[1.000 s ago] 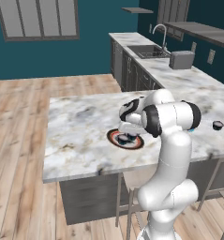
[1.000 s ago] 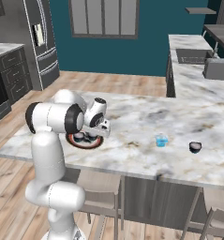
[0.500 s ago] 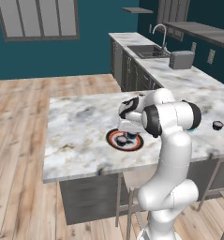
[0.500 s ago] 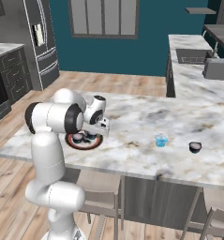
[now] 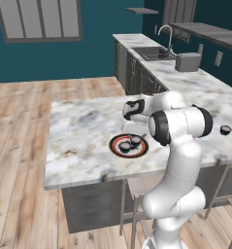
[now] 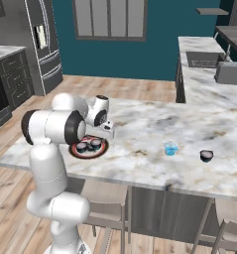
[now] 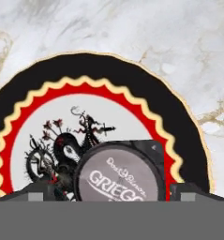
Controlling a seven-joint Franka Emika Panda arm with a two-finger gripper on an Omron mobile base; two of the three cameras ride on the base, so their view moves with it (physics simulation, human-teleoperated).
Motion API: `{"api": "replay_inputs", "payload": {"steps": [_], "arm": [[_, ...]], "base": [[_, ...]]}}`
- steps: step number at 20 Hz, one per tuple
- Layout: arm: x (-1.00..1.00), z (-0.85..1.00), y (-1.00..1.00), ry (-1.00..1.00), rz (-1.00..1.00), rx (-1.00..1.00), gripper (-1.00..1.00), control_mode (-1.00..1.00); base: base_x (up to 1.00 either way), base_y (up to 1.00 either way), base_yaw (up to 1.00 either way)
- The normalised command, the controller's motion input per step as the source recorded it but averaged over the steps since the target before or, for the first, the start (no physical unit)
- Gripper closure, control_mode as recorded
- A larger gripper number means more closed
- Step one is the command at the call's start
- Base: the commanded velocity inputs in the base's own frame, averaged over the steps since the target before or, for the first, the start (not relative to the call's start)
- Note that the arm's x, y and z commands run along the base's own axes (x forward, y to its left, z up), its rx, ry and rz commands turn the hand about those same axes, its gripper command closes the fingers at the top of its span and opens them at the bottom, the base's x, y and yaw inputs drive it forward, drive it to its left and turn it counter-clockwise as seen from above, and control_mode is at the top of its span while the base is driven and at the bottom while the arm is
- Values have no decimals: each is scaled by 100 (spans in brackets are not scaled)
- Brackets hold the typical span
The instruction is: Place two yogurt containers on each plate.
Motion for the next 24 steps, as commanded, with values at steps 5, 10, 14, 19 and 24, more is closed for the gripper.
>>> {"api": "replay_inputs", "payload": {"steps": [5,10,14,19,24], "arm": [[-46,42,-18,0,-6,-17,-100,-100],[-91,23,0,0,-13,-9,-100,-100],[-88,17,0,0,-20,0,-100,-100],[-59,3,0,-6,-5,0,-100,-100],[-20,1,0,-7,0,-1,-100,-100]], "base": [[0,0,0],[0,0,0],[0,0,0],[0,0,0],[0,0,0]]}}
